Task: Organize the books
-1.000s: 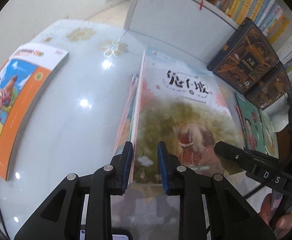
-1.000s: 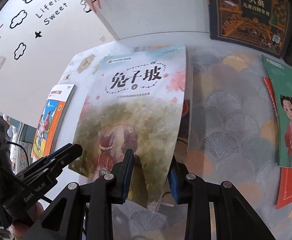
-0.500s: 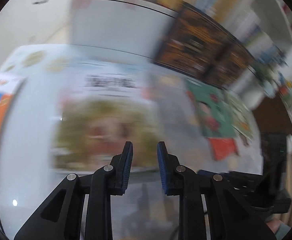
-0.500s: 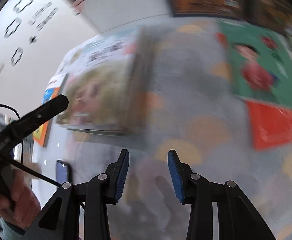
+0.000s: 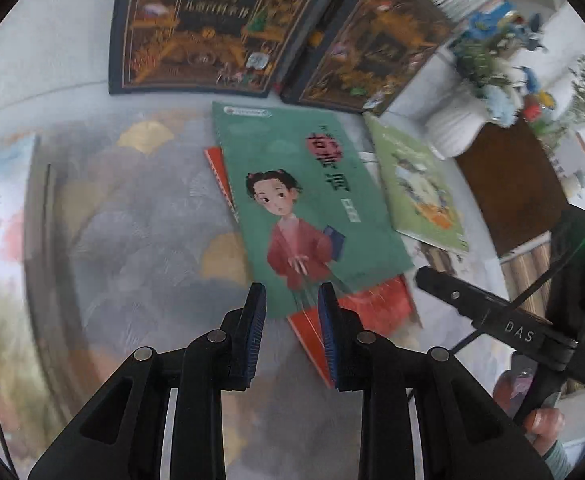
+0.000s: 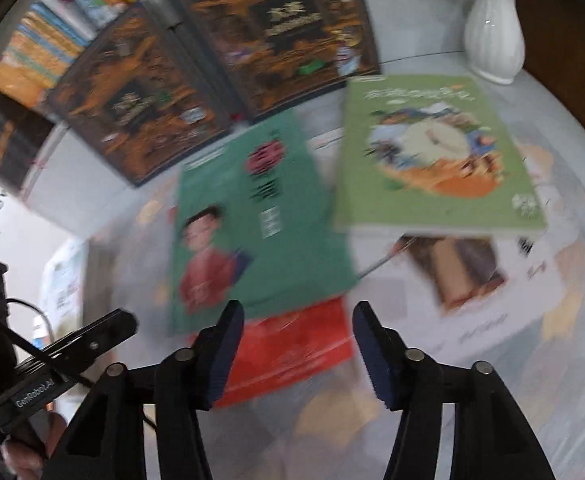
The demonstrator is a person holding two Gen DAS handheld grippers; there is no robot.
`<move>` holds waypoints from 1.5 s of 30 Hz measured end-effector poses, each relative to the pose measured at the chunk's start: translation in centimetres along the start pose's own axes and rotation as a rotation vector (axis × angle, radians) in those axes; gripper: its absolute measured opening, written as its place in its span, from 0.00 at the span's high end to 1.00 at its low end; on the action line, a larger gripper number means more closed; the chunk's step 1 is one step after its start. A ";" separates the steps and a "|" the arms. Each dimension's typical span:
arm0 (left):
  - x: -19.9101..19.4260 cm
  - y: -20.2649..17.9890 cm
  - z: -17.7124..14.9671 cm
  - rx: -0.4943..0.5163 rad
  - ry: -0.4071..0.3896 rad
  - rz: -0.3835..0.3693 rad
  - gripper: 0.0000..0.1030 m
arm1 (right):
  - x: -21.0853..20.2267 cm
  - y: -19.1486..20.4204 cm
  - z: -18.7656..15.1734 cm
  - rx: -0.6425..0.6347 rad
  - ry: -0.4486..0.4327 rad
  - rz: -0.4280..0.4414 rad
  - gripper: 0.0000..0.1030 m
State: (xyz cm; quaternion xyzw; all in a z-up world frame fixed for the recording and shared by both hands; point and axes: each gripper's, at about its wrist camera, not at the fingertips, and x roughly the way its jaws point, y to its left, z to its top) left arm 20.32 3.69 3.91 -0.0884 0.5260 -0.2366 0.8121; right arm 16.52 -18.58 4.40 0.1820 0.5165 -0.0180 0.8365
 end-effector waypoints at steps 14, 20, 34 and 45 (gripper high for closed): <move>4.1 1.0 0.3 -0.056 0.083 0.046 0.75 | 3.1 0.3 1.1 -0.083 0.031 0.017 0.59; 1.5 0.8 -3.4 -0.013 0.125 0.025 0.75 | 0.9 0.8 -3.9 -0.171 0.094 0.043 0.58; -4.6 -0.6 -21.2 0.016 0.357 -0.150 0.75 | -5.2 -4.6 -19.3 -0.323 0.330 0.323 0.57; -4.7 0.2 -21.8 -0.171 0.188 -0.192 0.75 | -4.5 -1.9 -19.5 -0.273 0.190 0.092 0.53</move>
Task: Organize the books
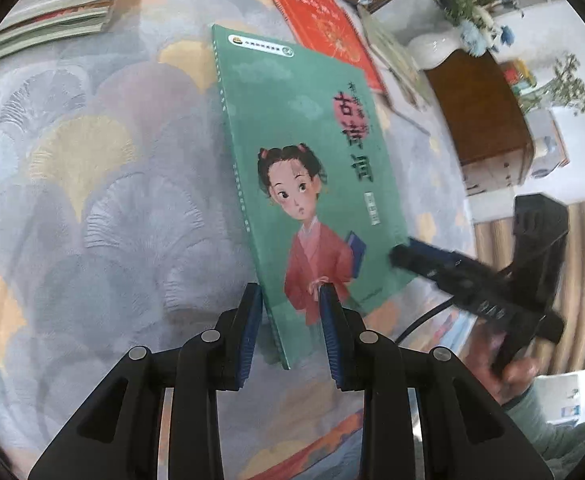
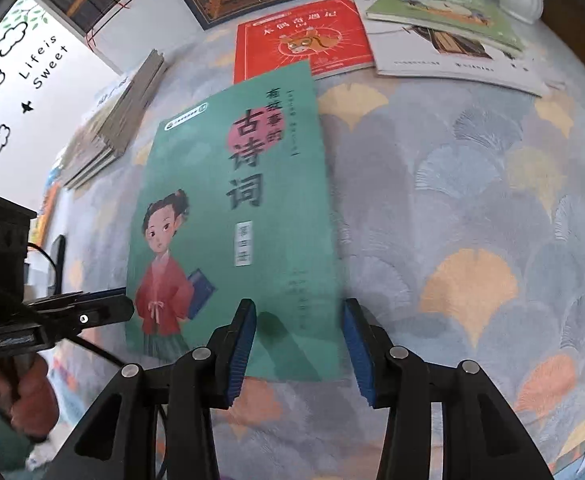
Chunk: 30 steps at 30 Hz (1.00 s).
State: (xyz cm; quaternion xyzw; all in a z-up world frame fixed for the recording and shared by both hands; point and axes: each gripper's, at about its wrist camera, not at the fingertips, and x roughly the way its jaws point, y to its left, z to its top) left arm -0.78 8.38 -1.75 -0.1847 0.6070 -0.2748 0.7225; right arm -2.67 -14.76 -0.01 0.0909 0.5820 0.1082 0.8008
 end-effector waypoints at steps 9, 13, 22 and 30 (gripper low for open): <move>-4.0 -2.5 1.1 0.001 -0.158 -0.193 0.75 | 0.2 -3.2 0.7 0.173 0.022 0.195 0.53; -3.5 -3.0 0.1 0.015 -0.187 -0.102 0.82 | 0.2 -3.7 0.2 0.239 0.020 0.230 0.52; -1.4 -0.6 -1.4 -0.032 -0.118 0.012 0.85 | 0.1 -2.8 -0.2 0.280 0.016 0.233 0.46; -0.9 -1.0 0.3 -0.122 -0.108 -0.159 0.86 | -0.4 -6.0 -1.0 0.411 0.051 0.362 0.43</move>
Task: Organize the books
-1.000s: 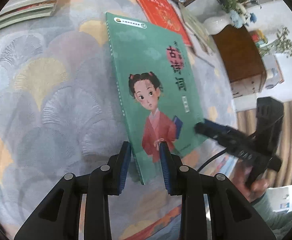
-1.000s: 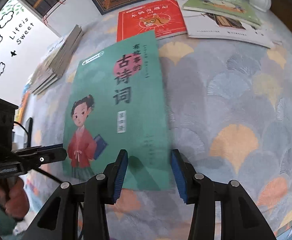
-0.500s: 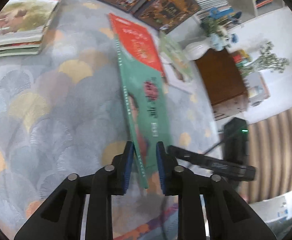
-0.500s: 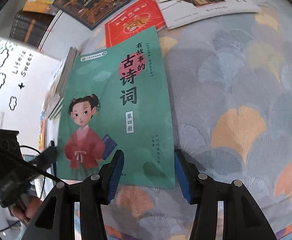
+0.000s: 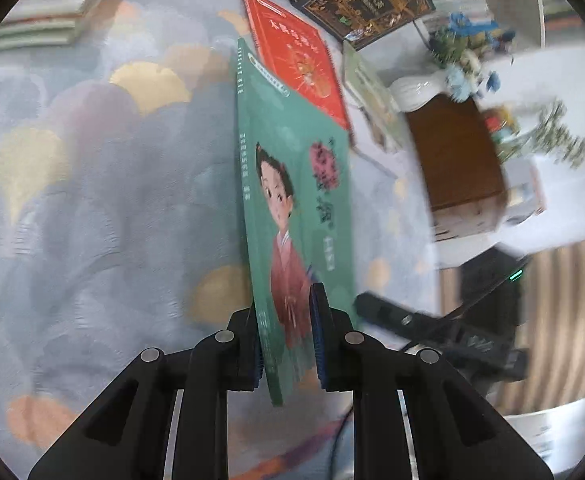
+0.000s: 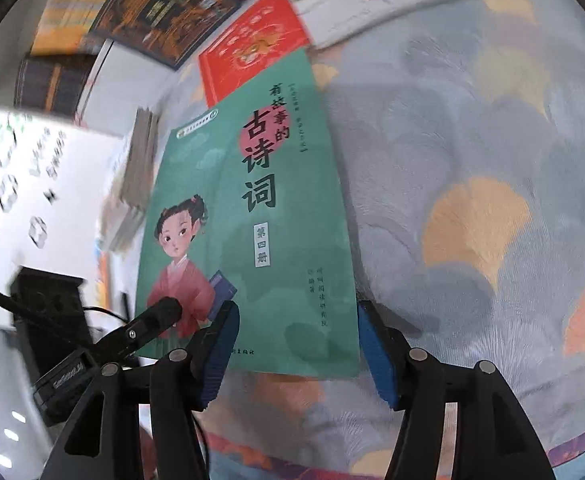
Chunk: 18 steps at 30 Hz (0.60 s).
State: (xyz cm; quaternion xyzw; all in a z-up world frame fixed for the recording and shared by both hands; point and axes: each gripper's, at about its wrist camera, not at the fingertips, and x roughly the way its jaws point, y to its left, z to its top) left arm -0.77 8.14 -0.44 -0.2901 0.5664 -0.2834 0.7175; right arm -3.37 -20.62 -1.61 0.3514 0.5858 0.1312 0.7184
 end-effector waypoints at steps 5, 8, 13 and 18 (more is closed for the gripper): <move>0.2 0.2 1.2 -0.162 0.038 -0.182 0.88 | -0.6 -3.2 -1.1 0.141 0.012 0.166 0.41; 0.3 0.3 1.5 -0.249 0.050 -0.290 0.88 | -0.5 -4.8 -1.7 0.242 -0.005 0.318 0.26; 1.0 0.1 1.7 -0.314 0.096 -0.361 0.88 | 0.0 -4.3 -0.4 0.256 -0.034 0.396 0.32; 1.5 0.0 1.8 -0.280 0.120 -0.273 0.88 | -0.5 -2.3 0.1 0.183 -0.076 0.275 0.67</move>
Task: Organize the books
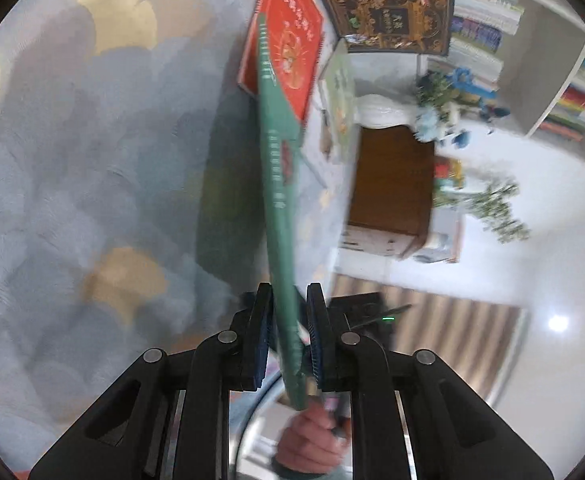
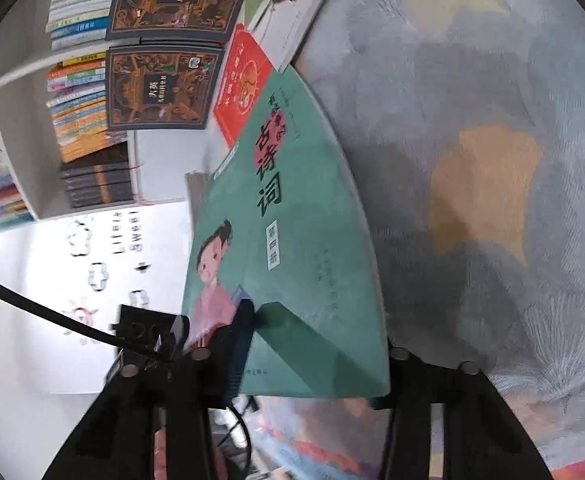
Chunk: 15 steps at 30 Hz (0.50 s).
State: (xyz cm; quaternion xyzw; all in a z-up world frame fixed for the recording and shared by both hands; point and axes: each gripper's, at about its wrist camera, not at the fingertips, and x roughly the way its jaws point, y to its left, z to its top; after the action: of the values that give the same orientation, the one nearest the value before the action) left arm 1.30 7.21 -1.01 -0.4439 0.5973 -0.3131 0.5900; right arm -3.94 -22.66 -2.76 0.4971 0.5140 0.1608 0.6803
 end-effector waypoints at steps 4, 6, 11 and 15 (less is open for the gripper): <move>0.3 -1.1 -0.2 0.135 -0.004 0.179 0.88 | 0.3 3.2 -0.9 -0.182 -0.032 -0.188 0.72; 0.7 -2.4 -0.7 0.249 -0.018 0.292 0.88 | 0.7 5.4 -1.9 -0.304 -0.055 -0.297 0.72; 0.4 -5.7 -2.4 0.469 -0.081 0.383 0.88 | 0.9 9.8 -5.0 -0.592 -0.152 -0.498 0.72; -1.8 -6.9 -3.1 0.524 -0.123 0.316 0.87 | -0.4 11.7 -6.8 -0.692 -0.187 -0.505 0.72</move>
State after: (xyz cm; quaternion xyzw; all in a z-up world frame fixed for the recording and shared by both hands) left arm -0.81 5.52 6.28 -0.1967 0.5212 -0.3335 0.7606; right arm -6.48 -14.17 7.47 0.1112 0.4715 0.1065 0.8683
